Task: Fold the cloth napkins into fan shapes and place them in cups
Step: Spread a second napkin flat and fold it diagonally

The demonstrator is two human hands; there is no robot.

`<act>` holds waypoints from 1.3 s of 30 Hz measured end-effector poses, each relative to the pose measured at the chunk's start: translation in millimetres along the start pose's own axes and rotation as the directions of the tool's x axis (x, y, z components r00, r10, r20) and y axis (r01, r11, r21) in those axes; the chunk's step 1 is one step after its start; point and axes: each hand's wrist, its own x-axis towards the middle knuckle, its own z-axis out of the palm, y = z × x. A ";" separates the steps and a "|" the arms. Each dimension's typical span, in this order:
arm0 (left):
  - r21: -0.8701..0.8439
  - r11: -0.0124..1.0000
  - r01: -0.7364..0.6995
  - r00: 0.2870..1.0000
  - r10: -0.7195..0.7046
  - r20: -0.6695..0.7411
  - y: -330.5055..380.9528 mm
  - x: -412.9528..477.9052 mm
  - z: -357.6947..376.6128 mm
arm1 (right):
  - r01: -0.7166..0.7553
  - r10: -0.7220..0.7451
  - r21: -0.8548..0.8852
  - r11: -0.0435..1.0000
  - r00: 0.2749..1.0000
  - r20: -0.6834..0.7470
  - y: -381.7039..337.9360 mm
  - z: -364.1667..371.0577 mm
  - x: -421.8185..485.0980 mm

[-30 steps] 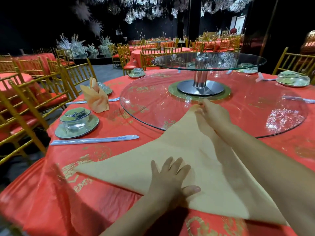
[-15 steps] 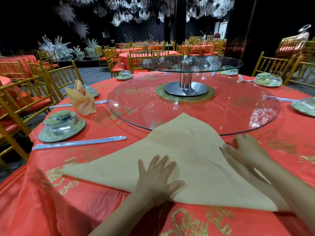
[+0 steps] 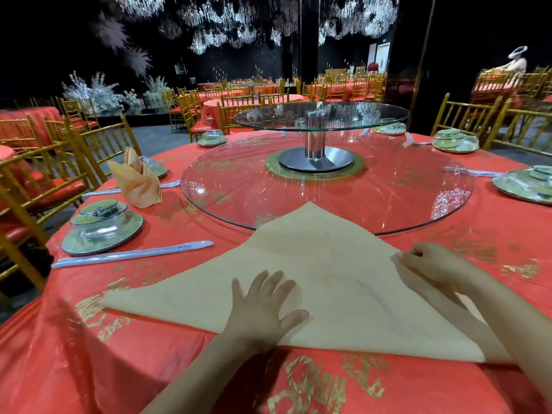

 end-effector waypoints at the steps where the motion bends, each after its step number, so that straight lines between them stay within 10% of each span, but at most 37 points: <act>1: 0.006 1.000 0.002 1.000 -0.002 0.008 -0.3 -0.3 -0.6 | -0.004 0.004 -0.004 1.000 1.000 0.019 0.3 -0.7 0.4; 20: 0.008 0.999 0.043 0.999 -0.043 0.014 5.1 -1.1 -4.1 | -0.028 0.031 0.132 0.991 0.999 -0.019 19.1 7.5 12.4; 28: -0.026 0.953 -0.303 0.953 0.303 -0.011 19.3 3.3 -7.9 | 0.041 -0.015 0.175 0.984 0.989 -0.147 22.8 21.6 15.1; 31: -0.039 0.958 -0.285 0.959 0.284 -0.023 18.9 3.3 -3.0 | 0.003 -0.049 -0.192 0.981 0.970 -0.237 11.9 22.5 1.8; 34: -0.005 0.957 -0.291 0.957 0.291 -0.016 16.7 4.6 1.1 | 0.260 -0.358 -0.325 0.909 0.887 -0.291 -24.8 42.5 -32.4; 39: 0.014 0.964 -0.267 0.964 0.267 0.004 14.4 8.3 6.9 | 0.521 -0.516 -0.232 0.822 0.852 0.086 -67.7 101.0 -86.5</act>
